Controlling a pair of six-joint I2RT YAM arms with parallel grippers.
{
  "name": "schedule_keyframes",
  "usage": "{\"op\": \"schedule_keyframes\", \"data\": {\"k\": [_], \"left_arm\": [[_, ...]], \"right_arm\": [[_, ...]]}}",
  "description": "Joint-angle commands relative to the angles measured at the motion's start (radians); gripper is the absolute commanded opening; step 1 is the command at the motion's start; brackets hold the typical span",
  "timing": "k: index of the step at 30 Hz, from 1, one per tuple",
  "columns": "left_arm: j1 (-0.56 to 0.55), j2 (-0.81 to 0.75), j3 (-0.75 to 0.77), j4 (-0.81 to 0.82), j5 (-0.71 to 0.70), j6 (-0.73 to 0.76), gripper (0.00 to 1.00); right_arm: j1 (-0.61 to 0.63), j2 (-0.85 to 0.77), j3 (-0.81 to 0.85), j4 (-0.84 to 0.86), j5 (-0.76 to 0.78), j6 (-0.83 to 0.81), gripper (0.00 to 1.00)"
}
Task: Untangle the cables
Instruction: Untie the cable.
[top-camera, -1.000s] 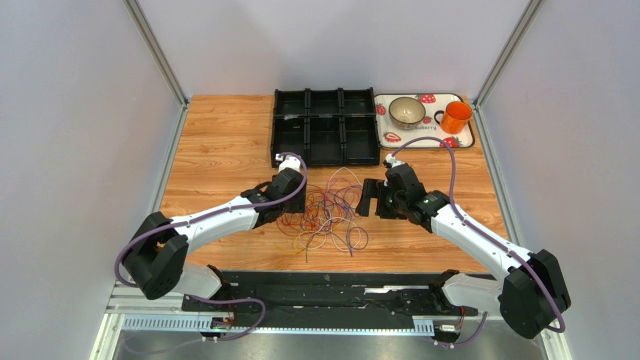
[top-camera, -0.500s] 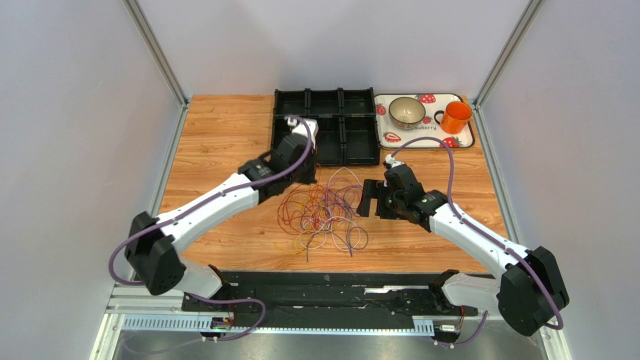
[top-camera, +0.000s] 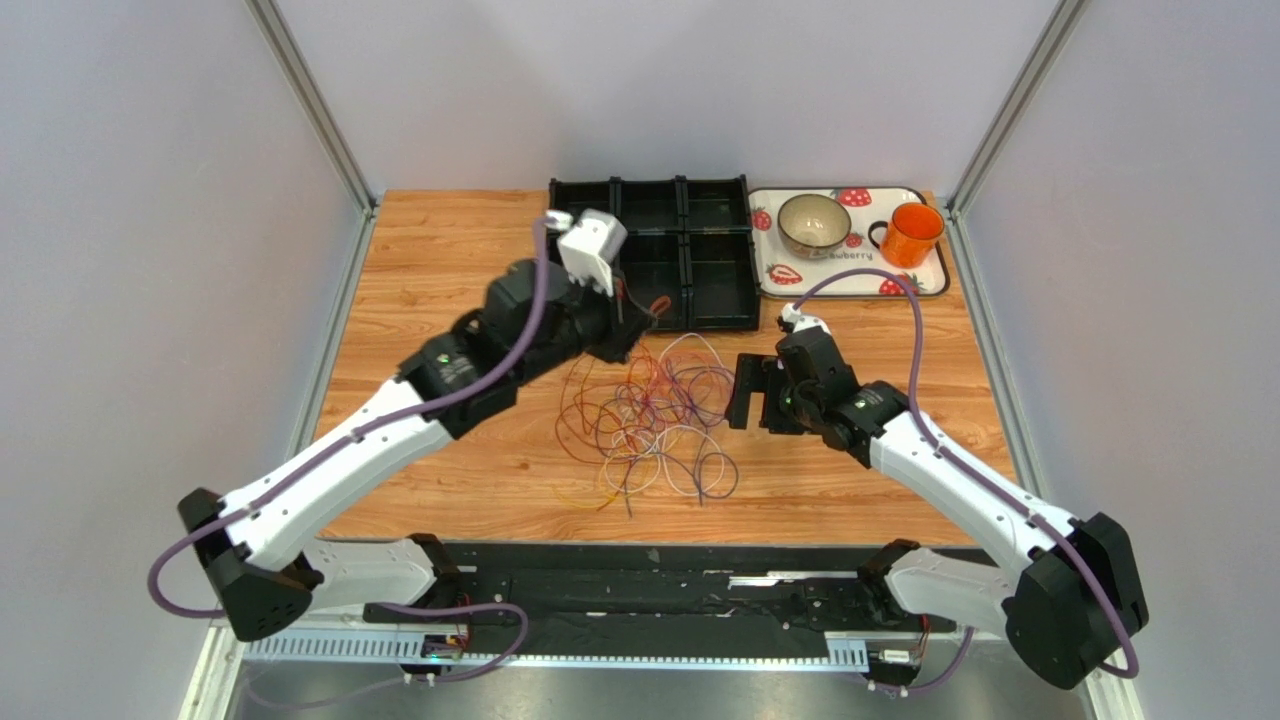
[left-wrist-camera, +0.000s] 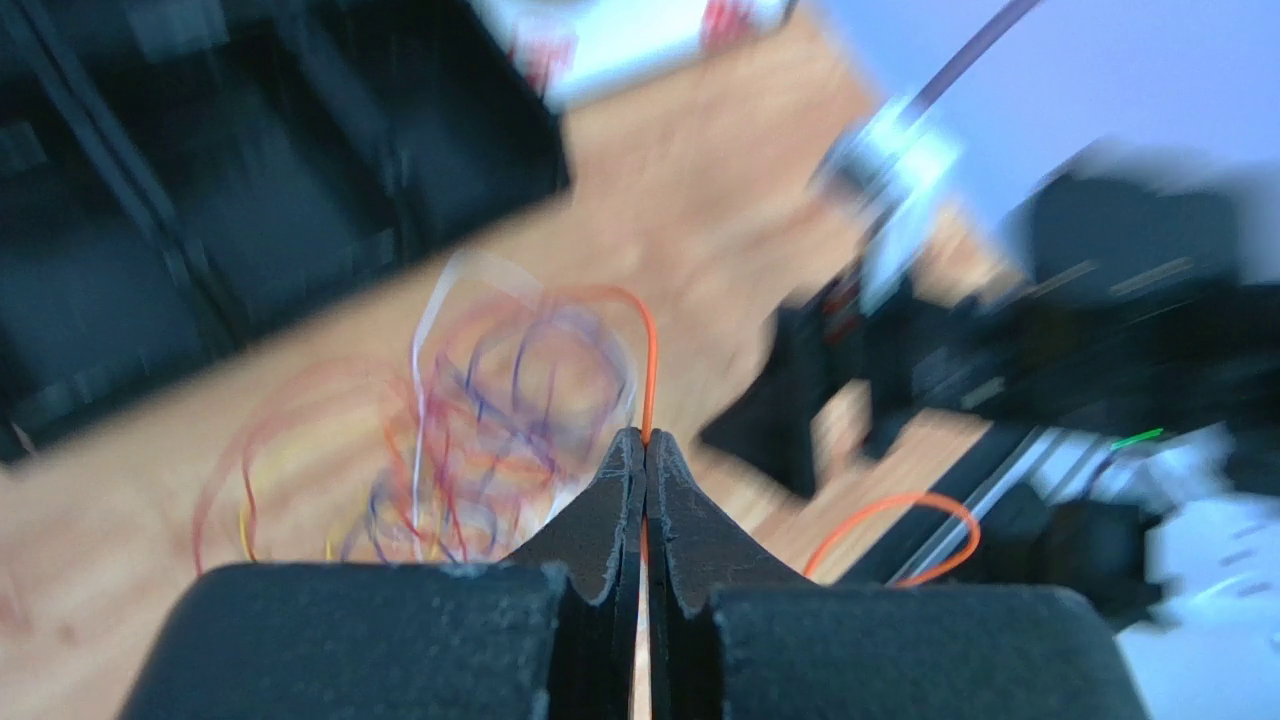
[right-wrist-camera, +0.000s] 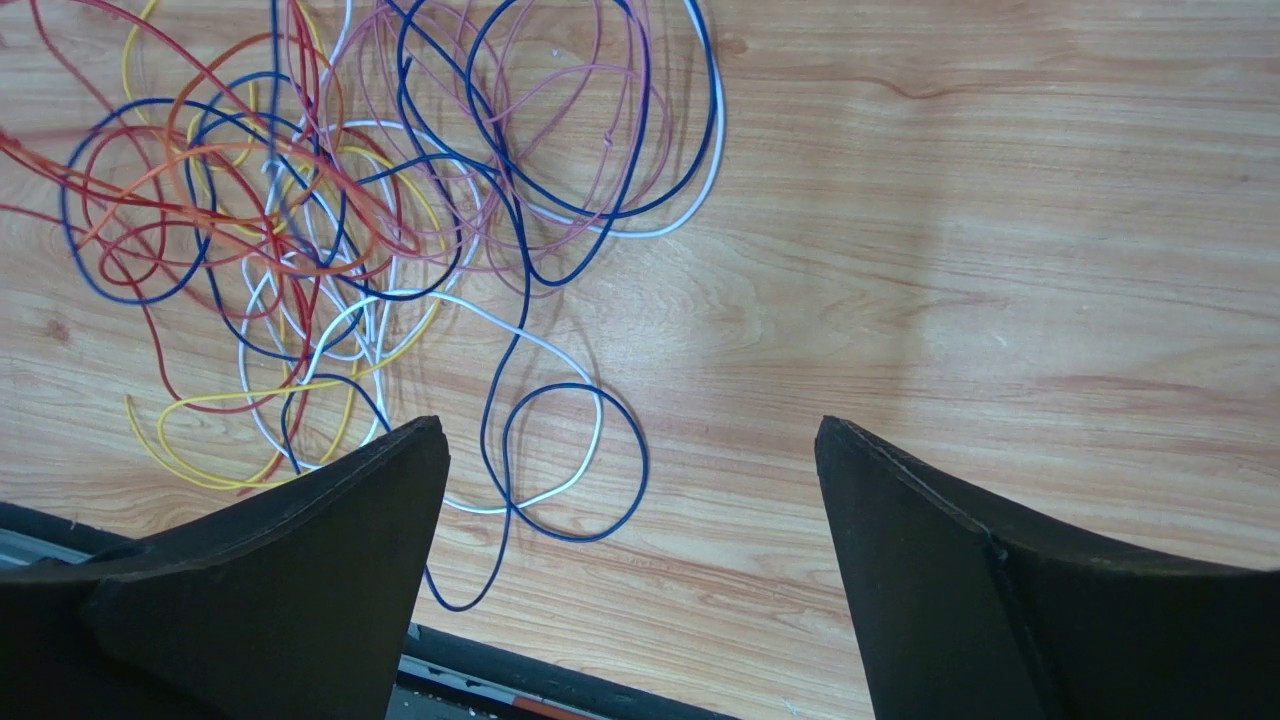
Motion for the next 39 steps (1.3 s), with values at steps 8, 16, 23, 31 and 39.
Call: {"op": "schedule_keyframes", "data": {"k": [8,16,23,31,39], "left_arm": [[-0.011,0.129,-0.341,0.154,0.185,-0.083,0.14],[-0.022,0.091,-0.342,0.12,0.103,-0.055,0.74],[-0.02,0.037,-0.376,0.037,-0.152,-0.072,0.71],[0.075,0.008,-0.529,0.128,-0.14,-0.178,0.57],[0.078,0.089,-0.514,0.244,-0.019,-0.179,0.54]], "right_arm": [[0.005,-0.058,0.053,-0.034,0.045,-0.022,0.98],[0.006,-0.029,0.061,-0.004,-0.056,-0.007,0.98],[0.005,0.049,0.104,0.067,-0.189,0.034,0.96],[0.006,0.198,0.199,0.1,-0.247,0.019,0.86],[0.012,0.26,0.213,0.11,-0.257,0.019,0.79]]}}
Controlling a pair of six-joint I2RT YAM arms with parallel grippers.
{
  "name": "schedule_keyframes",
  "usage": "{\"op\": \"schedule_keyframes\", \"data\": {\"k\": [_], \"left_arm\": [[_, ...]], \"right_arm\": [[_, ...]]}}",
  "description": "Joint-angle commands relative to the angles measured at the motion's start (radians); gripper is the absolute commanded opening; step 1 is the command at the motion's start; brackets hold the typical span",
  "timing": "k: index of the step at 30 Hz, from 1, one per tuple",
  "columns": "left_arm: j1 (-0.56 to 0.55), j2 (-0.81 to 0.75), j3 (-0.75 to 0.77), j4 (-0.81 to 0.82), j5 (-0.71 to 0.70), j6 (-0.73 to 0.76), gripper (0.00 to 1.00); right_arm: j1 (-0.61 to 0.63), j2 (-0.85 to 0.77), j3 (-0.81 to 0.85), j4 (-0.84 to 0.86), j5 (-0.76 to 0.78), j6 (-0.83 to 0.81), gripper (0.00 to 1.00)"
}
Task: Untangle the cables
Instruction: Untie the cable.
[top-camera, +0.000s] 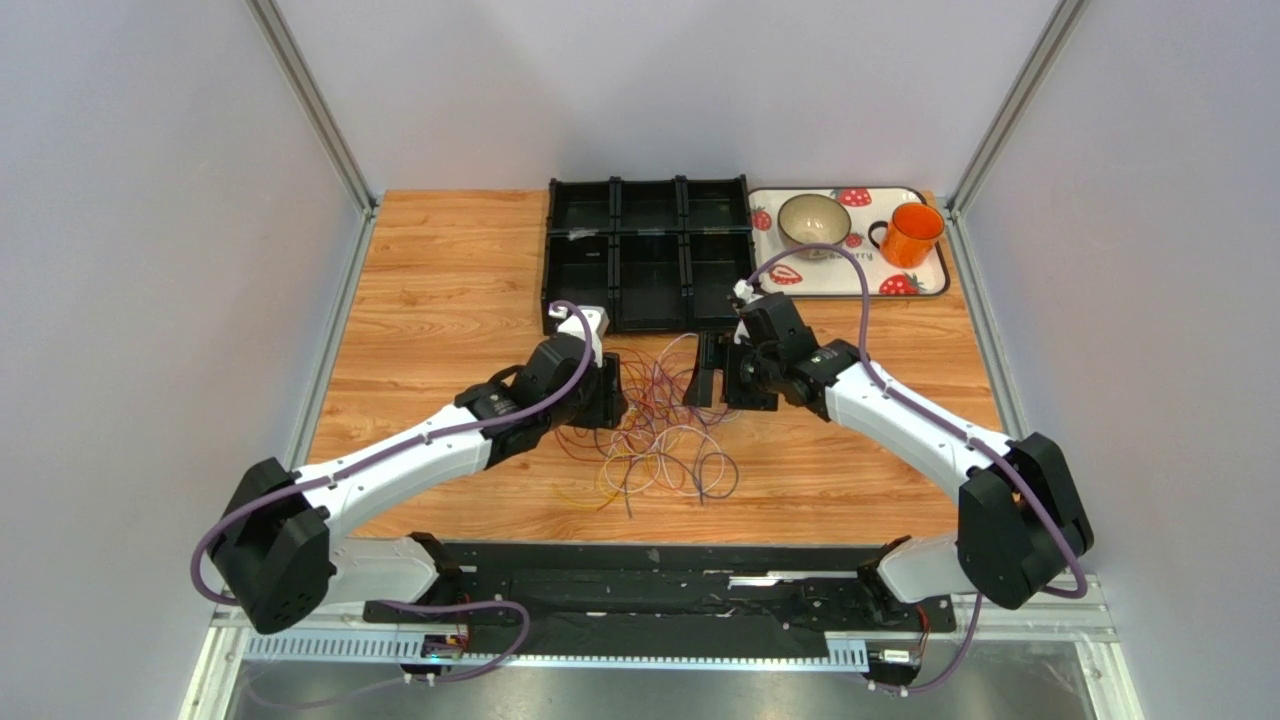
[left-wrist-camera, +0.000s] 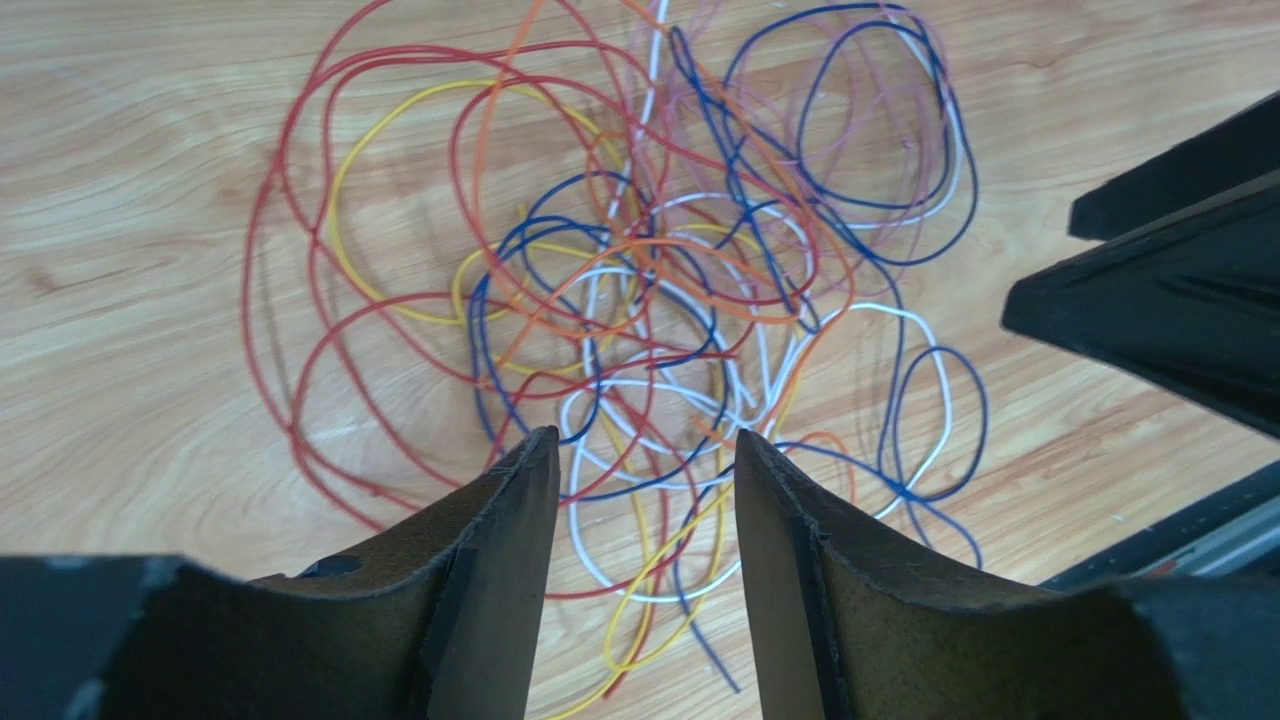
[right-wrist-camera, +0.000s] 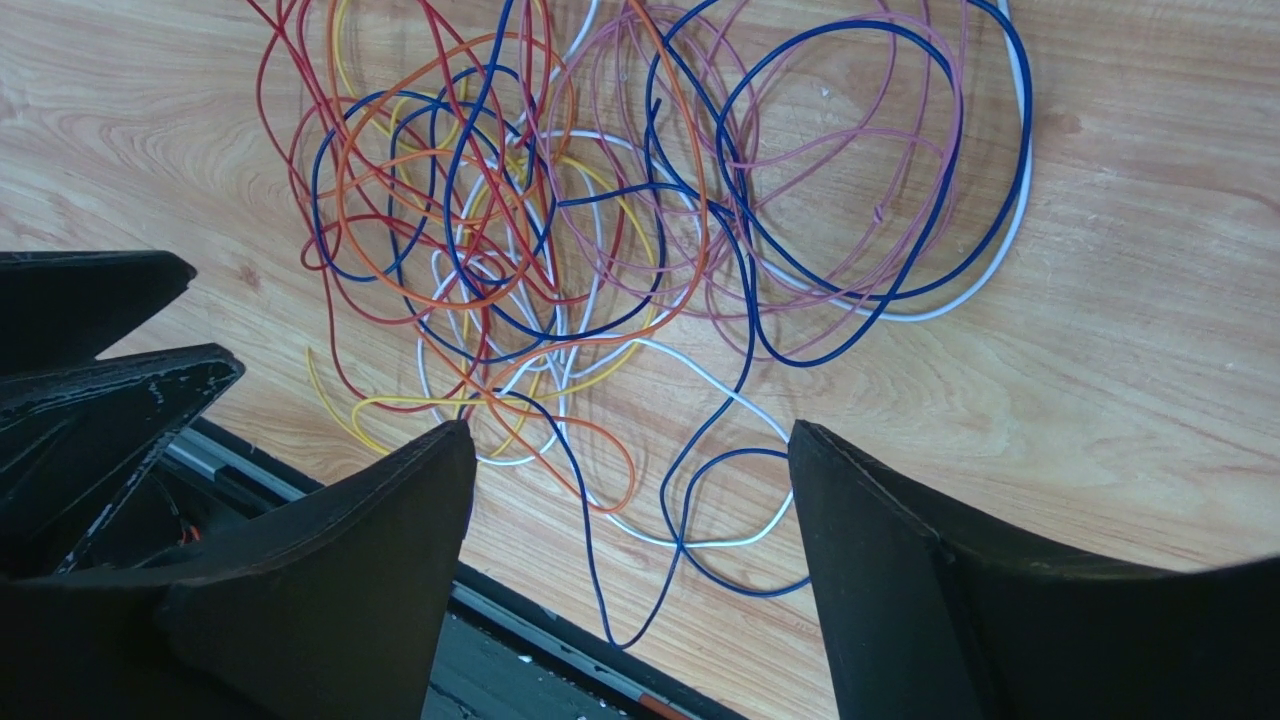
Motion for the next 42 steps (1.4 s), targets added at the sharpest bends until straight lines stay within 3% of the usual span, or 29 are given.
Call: {"op": "schedule_keyframes", "data": {"k": [1,6,10,25,42], "left_arm": [[-0.003,0.058,0.038,0.094,0.052,-0.027,0.53],[-0.002,0.102,0.045,0.104,-0.038,-0.035,0.52],[0.003,0.156,0.065,0.074,-0.091,-0.061,0.45],[0.011,0.135,-0.08,0.166,-0.083,-0.158,0.41],[0.011,0.167,-0.12,0.199,-0.08,-0.155,0.39]], "right_arm": [[0.006,-0.003,0.032,0.044,-0.026,0.0,0.77],[0.07,0.011,0.094,0.015,-0.006,-0.052,0.71],[0.115,0.069,0.181,-0.033,0.045,-0.073,0.61],[0.145,0.293,0.344,-0.053,0.072,-0.021,0.43],[0.172,0.397,0.396,-0.049,0.069,0.002,0.38]]}}
